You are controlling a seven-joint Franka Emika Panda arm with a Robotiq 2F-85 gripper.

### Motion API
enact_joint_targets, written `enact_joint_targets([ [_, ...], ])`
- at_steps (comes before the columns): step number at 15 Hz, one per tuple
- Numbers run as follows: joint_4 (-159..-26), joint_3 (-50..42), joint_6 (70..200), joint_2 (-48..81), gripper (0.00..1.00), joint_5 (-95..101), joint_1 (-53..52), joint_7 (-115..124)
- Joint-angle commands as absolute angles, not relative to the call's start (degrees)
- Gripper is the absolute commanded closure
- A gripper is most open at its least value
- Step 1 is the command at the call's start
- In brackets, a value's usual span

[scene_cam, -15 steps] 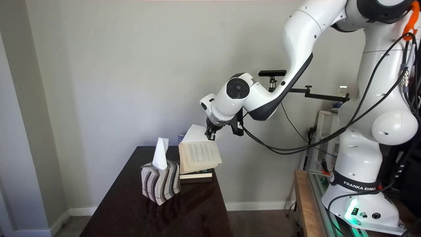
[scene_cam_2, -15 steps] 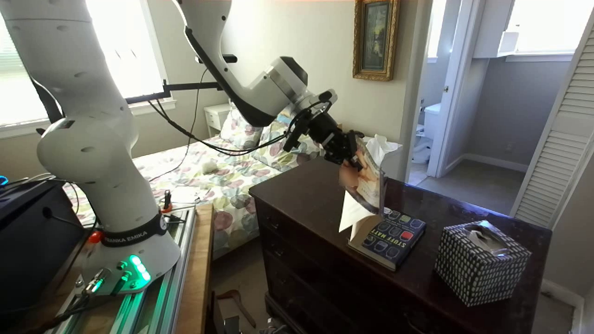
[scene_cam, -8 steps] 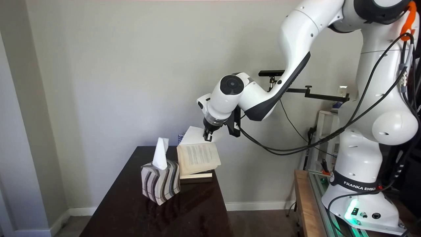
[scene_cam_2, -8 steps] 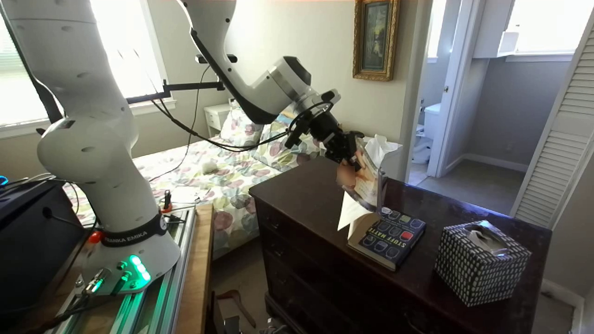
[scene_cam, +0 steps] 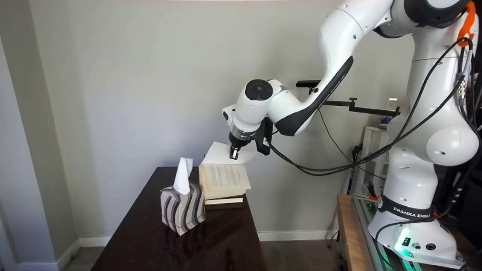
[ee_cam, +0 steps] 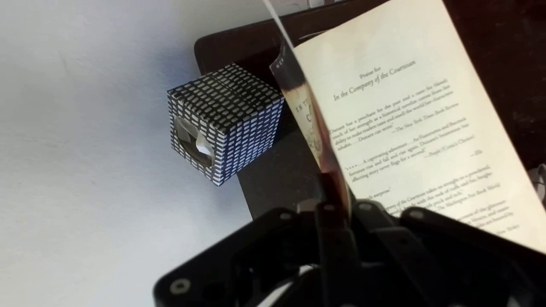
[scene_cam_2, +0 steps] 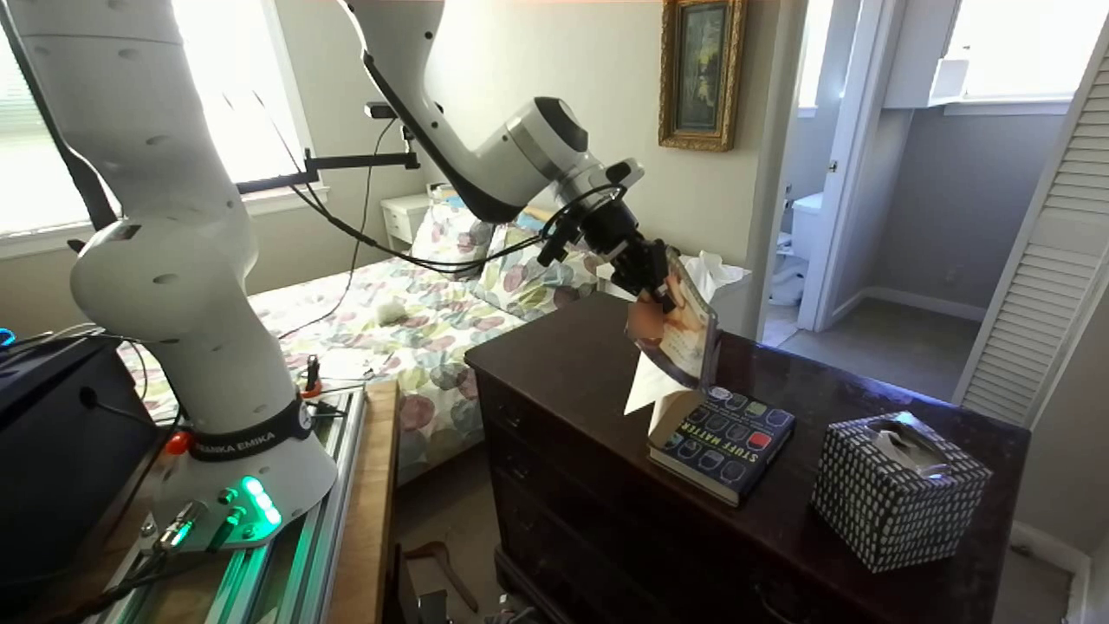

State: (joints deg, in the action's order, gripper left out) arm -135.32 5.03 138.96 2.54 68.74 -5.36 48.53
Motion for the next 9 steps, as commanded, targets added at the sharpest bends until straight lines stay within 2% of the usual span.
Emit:
enact_joint_targets([
  [1, -132.64, 4.81, 139.0, 4.66, 1.0, 67.05, -5.16, 48.29],
  [9, -129.01, 3.48, 137.87, 10.33, 1.0, 68.36, -4.81, 50.15],
])
